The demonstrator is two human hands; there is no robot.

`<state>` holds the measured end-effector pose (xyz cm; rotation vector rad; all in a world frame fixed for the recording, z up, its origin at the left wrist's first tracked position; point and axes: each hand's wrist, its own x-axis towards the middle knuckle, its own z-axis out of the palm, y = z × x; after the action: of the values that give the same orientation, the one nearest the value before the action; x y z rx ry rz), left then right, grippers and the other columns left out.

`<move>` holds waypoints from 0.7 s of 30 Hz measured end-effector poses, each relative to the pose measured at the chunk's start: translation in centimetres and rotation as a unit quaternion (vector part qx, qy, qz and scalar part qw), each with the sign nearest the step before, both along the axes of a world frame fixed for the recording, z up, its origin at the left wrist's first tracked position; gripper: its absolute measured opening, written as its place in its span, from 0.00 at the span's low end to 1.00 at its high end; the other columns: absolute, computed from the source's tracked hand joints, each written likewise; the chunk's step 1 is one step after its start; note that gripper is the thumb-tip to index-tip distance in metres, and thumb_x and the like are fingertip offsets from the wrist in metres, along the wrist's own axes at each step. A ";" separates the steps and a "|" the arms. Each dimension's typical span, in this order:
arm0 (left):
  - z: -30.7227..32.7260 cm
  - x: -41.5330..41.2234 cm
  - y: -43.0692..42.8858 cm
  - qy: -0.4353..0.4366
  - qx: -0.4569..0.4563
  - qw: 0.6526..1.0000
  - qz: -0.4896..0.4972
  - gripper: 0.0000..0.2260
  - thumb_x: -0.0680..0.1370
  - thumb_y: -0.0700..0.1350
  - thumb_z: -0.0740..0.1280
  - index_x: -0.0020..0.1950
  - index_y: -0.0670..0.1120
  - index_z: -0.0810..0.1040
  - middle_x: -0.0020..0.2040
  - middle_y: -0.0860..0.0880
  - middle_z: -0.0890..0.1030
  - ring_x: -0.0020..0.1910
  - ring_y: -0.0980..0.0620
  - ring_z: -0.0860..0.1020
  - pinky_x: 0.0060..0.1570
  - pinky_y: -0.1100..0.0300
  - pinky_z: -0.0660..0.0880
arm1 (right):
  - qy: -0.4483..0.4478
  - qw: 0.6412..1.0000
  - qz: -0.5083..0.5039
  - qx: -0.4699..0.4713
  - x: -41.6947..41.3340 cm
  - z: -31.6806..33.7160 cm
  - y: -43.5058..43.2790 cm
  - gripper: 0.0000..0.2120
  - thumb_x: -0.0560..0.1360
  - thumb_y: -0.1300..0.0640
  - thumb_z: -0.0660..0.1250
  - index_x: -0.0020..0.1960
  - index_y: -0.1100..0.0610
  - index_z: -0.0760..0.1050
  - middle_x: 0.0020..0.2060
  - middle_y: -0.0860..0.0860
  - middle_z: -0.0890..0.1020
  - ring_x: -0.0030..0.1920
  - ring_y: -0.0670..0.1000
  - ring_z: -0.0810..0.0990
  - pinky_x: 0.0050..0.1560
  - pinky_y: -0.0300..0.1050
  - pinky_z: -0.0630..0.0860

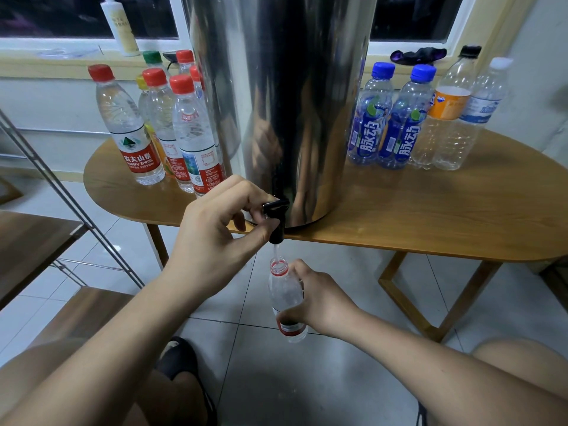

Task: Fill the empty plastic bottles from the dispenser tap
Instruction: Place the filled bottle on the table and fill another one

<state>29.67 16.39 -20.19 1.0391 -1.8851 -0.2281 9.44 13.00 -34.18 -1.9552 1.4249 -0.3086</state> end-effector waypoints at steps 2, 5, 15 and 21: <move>0.0 0.0 0.0 0.001 -0.003 1.000 0.000 0.11 0.77 0.36 0.78 0.50 0.50 0.80 0.45 0.48 0.81 0.45 0.47 0.80 0.41 0.52 0.77 | -0.003 1.000 0.000 -0.001 0.0 0.0 0.1 0.35 0.64 0.41 0.85 0.61 0.41 0.67 0.58 0.43 0.82 0.57 0.51 0.81 0.58 0.53 0.83; 0.0 0.0 0.0 0.001 -0.003 1.000 -0.002 0.10 0.77 0.36 0.78 0.49 0.48 0.80 0.45 0.48 0.81 0.45 0.47 0.80 0.41 0.52 0.77 | -0.003 1.000 0.004 -0.003 -0.1 0.1 0.1 0.34 0.64 0.42 0.85 0.61 0.41 0.67 0.58 0.44 0.83 0.57 0.51 0.81 0.58 0.53 0.83; 0.0 0.0 -0.1 0.005 -0.004 1.000 -0.004 0.14 0.77 0.35 0.78 0.51 0.53 0.79 0.45 0.48 0.81 0.45 0.47 0.80 0.41 0.52 0.76 | -0.009 1.000 -0.004 0.003 -0.1 0.1 0.1 0.33 0.64 0.42 0.85 0.60 0.41 0.67 0.57 0.42 0.83 0.56 0.50 0.82 0.57 0.51 0.83; 0.0 0.0 -0.1 0.004 -0.003 1.000 -0.003 0.12 0.77 0.36 0.78 0.51 0.51 0.80 0.44 0.49 0.80 0.45 0.46 0.80 0.41 0.52 0.76 | -0.010 1.000 -0.001 0.001 0.0 0.2 0.2 0.34 0.65 0.42 0.85 0.61 0.40 0.67 0.59 0.43 0.82 0.58 0.51 0.81 0.59 0.52 0.82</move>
<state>29.62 16.34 -20.19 1.0267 -1.8810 -0.2295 9.40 13.18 -33.98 -1.9426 1.4138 -0.3272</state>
